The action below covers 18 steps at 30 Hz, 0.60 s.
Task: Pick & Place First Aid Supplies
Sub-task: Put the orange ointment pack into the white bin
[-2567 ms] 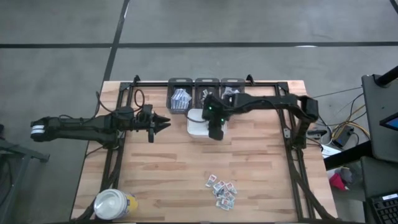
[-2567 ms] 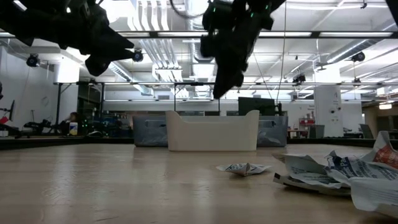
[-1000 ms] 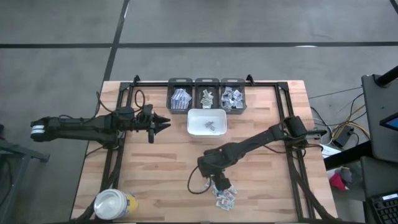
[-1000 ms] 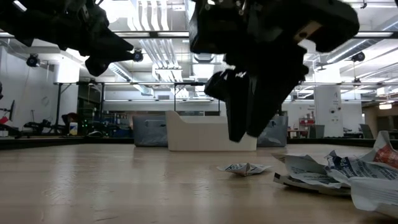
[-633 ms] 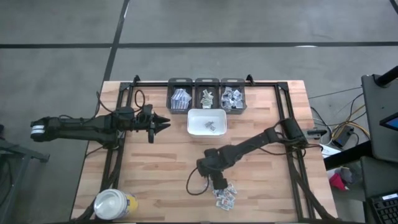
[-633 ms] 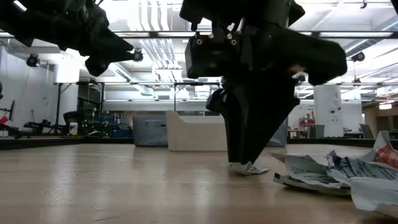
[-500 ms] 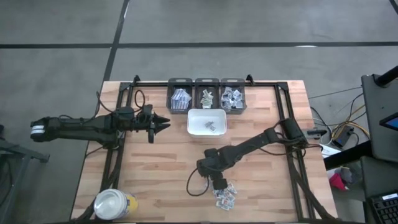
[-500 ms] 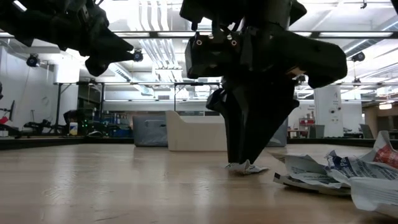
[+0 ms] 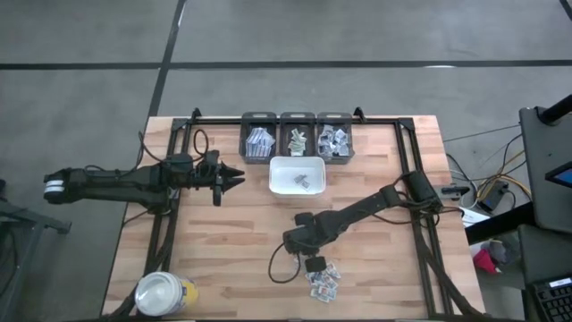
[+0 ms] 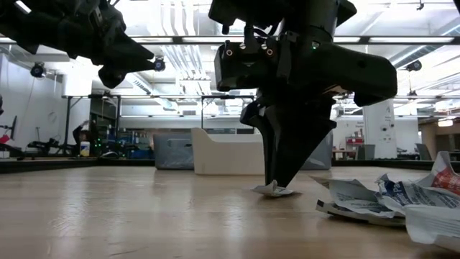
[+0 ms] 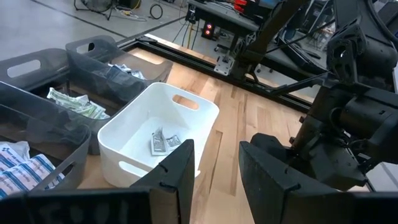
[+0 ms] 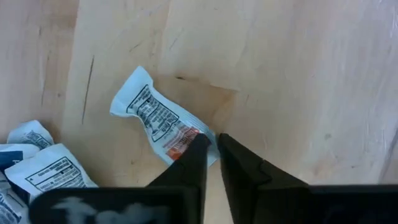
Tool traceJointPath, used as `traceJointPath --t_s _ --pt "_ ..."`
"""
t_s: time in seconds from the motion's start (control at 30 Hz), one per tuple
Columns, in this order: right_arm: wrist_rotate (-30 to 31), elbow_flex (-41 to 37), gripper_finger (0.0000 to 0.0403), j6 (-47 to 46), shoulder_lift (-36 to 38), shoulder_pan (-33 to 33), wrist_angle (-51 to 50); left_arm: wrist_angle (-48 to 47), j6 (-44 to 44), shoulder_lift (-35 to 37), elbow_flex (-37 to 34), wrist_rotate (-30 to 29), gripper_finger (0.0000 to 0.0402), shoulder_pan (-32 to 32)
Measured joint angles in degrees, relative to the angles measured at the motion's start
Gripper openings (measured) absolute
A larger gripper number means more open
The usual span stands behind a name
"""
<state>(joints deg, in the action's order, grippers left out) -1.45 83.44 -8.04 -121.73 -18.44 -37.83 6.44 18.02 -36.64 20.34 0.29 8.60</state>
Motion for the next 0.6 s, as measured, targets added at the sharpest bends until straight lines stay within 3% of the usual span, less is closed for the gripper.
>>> traceJointPath --t_s 0.17,0.6 --pt "0.2 0.0 0.0011 -3.8 0.0 -0.2 -2.6 0.0 0.1 0.0 0.0 0.0 0.0119 0.0" --pt "0.4 -0.4 0.0008 -12.2 1.9 -0.3 -4.4 0.0 1.9 0.0 0.0 0.0 0.012 0.0"
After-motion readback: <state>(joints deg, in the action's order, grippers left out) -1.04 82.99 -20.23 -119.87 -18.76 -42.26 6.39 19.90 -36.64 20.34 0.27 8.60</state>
